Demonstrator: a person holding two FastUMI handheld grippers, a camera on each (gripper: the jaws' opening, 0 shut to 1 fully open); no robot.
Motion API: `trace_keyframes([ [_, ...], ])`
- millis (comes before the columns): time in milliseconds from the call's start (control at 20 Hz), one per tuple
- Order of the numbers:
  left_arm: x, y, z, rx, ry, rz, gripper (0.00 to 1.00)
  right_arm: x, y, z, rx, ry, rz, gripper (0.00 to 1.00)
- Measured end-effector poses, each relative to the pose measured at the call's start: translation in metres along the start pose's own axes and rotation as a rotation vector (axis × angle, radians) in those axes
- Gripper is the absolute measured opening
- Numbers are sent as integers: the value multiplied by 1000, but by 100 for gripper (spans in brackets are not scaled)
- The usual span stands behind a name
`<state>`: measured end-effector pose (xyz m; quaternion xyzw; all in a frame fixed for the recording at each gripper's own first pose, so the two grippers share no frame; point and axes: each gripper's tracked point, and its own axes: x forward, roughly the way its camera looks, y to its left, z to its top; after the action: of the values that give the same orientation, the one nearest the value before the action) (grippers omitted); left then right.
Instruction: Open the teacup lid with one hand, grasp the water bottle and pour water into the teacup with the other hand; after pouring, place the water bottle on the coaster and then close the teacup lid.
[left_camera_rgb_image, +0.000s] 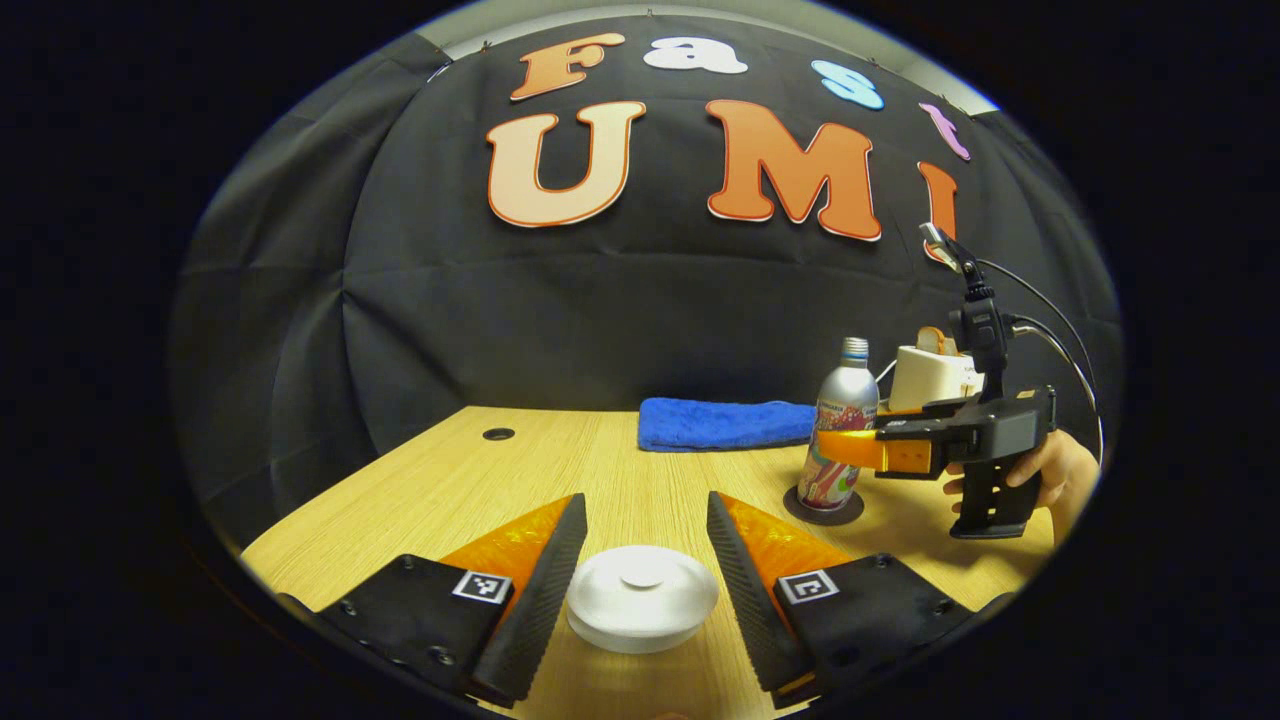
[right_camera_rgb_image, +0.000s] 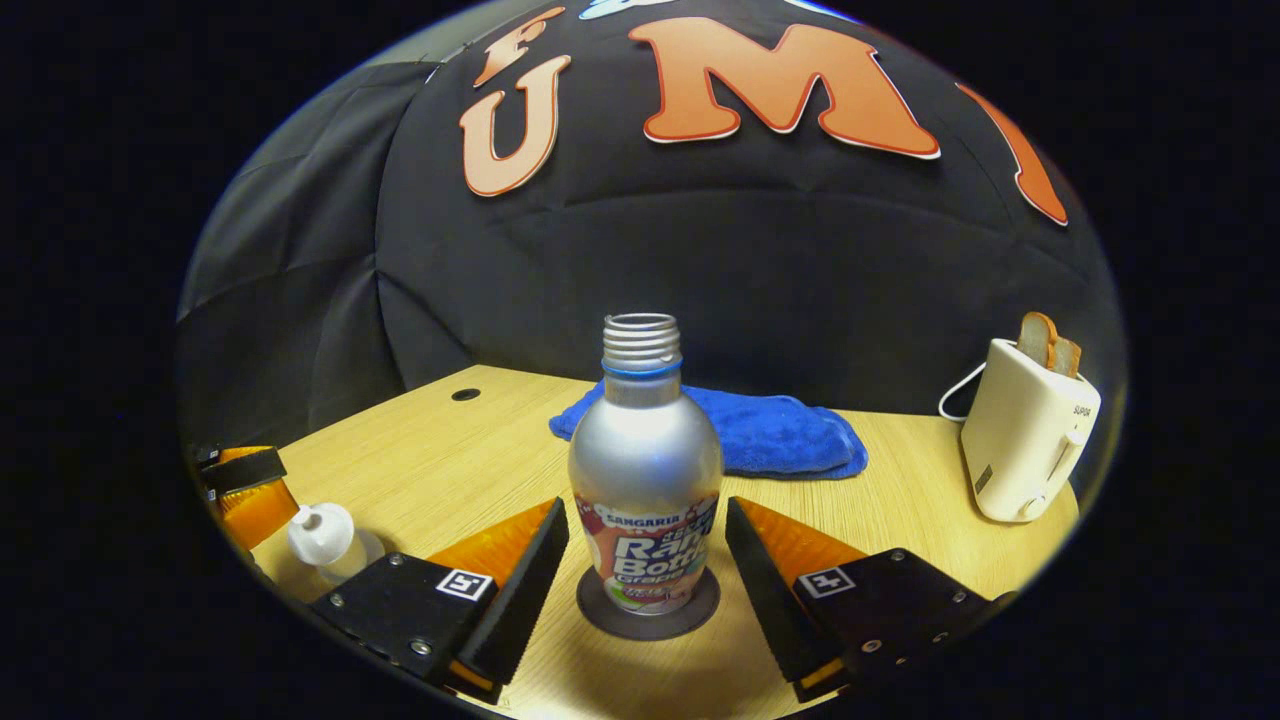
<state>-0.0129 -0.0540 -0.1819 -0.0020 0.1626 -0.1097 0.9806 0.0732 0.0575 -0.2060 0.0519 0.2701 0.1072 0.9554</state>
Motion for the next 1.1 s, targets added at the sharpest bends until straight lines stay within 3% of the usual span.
trace_keyframes([
  [300,2,-11,27,3,-51,27,97,-49,-6,25,-30,-73,-17,98],
  [750,0,-55,74,-2,-139,-7,96,-143,-37,71,-80,-264,-139,97],
  [1100,-6,-85,103,-21,-203,-40,99,-192,-78,68,-46,-316,-255,97],
])
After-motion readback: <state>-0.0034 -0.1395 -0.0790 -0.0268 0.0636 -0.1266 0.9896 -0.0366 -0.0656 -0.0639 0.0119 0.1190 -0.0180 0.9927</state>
